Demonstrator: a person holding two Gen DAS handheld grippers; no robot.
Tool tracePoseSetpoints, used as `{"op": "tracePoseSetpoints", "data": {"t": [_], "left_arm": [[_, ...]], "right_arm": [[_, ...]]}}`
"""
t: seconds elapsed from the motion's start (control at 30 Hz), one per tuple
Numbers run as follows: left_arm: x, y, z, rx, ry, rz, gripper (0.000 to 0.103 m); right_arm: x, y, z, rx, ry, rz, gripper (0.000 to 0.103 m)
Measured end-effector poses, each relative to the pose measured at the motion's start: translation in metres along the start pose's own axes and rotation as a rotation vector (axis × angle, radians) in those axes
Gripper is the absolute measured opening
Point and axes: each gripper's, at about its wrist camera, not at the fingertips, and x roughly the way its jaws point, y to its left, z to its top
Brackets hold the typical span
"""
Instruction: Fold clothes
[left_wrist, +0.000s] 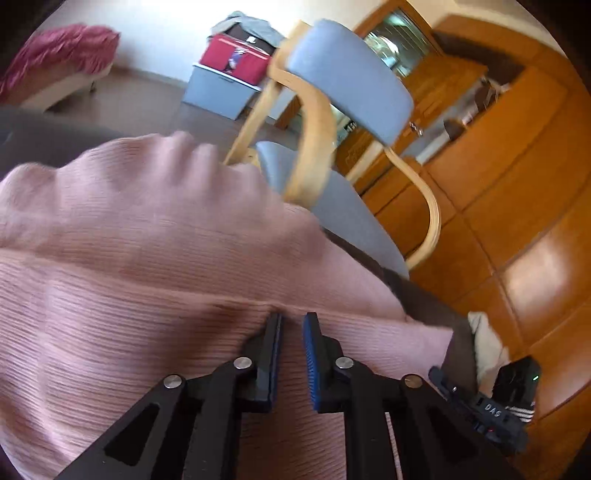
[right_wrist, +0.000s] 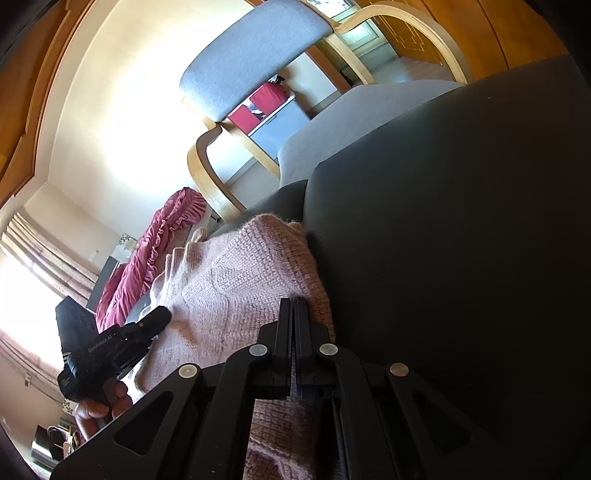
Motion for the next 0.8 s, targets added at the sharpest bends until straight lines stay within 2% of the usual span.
{"op": "tracePoseSetpoints", "data": {"t": [0.1, 0.2, 0.3, 0.4, 0.5, 0.6, 0.67, 0.8], "left_arm": [[-0.024, 0.032, 0.006, -0.075, -0.037, -0.001, 0.012], [-0.052, 0.068, 0.013, -0.153, -0.105, 0.038, 0.012], [-0.083, 0.096, 0.009, -0.230, -0.180, 0.108, 0.012], [-0.109, 0.091, 0.000, -0.211, -0.258, 0.206, 0.016], [-0.113, 0.052, -0.010, -0.077, -0.274, 0.190, 0.016], [-0.090, 0.002, -0.022, 0.087, -0.211, 0.130, 0.019], [-0.066, -0.028, -0.033, 0.214, -0.157, 0.153, 0.019], [-0.025, -0.039, -0.051, 0.304, -0.042, 0.222, 0.019]], "right_arm": [[0.000, 0.000, 0.000, 0.001, 0.001, -0.001, 0.000], [0.000, 0.000, 0.001, 0.002, 0.001, -0.003, 0.000], [0.000, 0.000, 0.000, -0.001, 0.001, -0.005, 0.000], [-0.001, 0.001, 0.000, -0.004, 0.001, -0.009, 0.000], [-0.001, 0.002, 0.000, -0.007, 0.000, -0.013, 0.000], [-0.001, 0.003, 0.001, -0.009, 0.000, -0.015, 0.000], [-0.001, 0.002, 0.000, -0.007, -0.001, -0.009, 0.000], [-0.011, 0.030, -0.002, -0.146, -0.028, 0.024, 0.006]]}}
